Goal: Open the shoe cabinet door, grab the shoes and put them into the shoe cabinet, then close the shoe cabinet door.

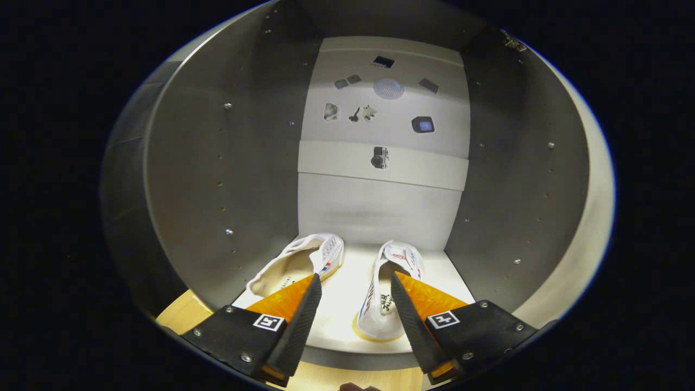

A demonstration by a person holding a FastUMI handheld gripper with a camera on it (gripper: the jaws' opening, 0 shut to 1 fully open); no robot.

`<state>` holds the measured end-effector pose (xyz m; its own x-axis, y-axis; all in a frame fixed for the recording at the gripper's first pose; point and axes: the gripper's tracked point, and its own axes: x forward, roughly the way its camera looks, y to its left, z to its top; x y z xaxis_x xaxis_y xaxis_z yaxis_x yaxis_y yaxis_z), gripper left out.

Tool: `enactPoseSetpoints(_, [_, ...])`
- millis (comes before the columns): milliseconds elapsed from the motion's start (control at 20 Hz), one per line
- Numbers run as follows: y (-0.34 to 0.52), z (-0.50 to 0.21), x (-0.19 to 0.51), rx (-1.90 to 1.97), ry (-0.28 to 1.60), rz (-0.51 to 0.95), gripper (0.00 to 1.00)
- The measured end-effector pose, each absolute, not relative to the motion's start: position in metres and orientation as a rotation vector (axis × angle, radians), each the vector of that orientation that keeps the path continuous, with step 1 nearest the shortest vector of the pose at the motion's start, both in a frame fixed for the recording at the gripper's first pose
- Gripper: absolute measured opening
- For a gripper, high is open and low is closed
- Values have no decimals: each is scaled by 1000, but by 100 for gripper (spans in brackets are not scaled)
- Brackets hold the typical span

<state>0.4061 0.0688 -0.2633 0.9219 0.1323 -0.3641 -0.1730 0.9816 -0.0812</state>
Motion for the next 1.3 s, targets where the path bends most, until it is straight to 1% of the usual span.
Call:
enactPoseSetpoints(150, [69,-242,360,-108,331,135,91])
enactPoseSetpoints(250, [69,-232,328,-90,322,130,93])
enactPoseSetpoints(400, [62,-220,281,-80,325,117,94])
enactPoseSetpoints(650, [54,-201,198,-50,330,169,94])
enactPoseSetpoints(850, [39,-187,139,-10,324,237,94])
enactPoseSetpoints(1100, [-7,-168,66,33,309,348,94])
enactPoseSetpoints(1300, [-52,-160,23,88,290,414,94])
